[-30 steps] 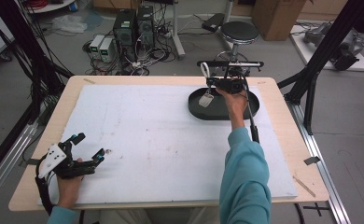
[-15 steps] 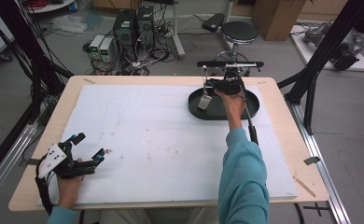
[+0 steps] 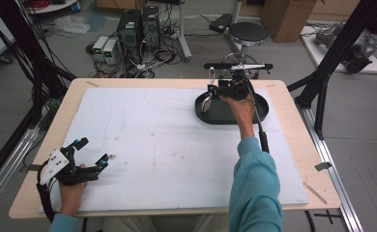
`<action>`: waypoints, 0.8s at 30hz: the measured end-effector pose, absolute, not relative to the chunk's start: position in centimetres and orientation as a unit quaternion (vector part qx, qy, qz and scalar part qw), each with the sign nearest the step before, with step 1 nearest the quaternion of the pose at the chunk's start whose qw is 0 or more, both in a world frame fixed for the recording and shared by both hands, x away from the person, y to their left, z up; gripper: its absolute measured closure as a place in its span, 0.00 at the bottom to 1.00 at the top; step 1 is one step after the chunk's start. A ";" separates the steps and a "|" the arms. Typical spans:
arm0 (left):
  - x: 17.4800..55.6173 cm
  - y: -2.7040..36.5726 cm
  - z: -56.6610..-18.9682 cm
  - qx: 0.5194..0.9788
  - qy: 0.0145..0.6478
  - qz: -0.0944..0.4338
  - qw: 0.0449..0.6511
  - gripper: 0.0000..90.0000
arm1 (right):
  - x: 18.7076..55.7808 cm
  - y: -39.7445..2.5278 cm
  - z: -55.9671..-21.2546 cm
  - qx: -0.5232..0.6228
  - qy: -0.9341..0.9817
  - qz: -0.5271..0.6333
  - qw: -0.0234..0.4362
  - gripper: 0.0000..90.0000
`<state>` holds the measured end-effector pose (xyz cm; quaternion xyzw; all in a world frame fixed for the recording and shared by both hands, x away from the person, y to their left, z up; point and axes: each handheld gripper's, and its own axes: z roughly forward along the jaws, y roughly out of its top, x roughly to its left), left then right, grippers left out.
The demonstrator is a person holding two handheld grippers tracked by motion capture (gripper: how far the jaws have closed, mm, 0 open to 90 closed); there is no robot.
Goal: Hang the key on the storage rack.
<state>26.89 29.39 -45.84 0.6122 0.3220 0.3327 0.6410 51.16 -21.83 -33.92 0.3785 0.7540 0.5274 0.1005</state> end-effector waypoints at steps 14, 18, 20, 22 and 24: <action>26.9 29.4 -45.8 0.611 0.324 0.332 0.641 0.04 | 42.9 -22.6 -30.8 0.317 0.771 0.504 0.225 0.01; 26.9 29.4 -45.8 0.613 0.322 0.333 0.640 0.04 | 41.1 -24.0 -31.0 0.306 0.768 0.514 0.229 0.01; 26.9 29.4 -45.8 0.612 0.322 0.333 0.641 0.04 | 40.4 -24.7 -31.4 0.306 0.765 0.517 0.232 0.01; 26.9 29.4 -45.8 0.612 0.323 0.332 0.641 0.04 | 39.4 -25.5 -32.2 0.309 0.760 0.522 0.231 0.01; 26.9 29.4 -45.8 0.611 0.322 0.334 0.641 0.04 | 38.6 -26.2 -33.0 0.304 0.754 0.534 0.231 0.01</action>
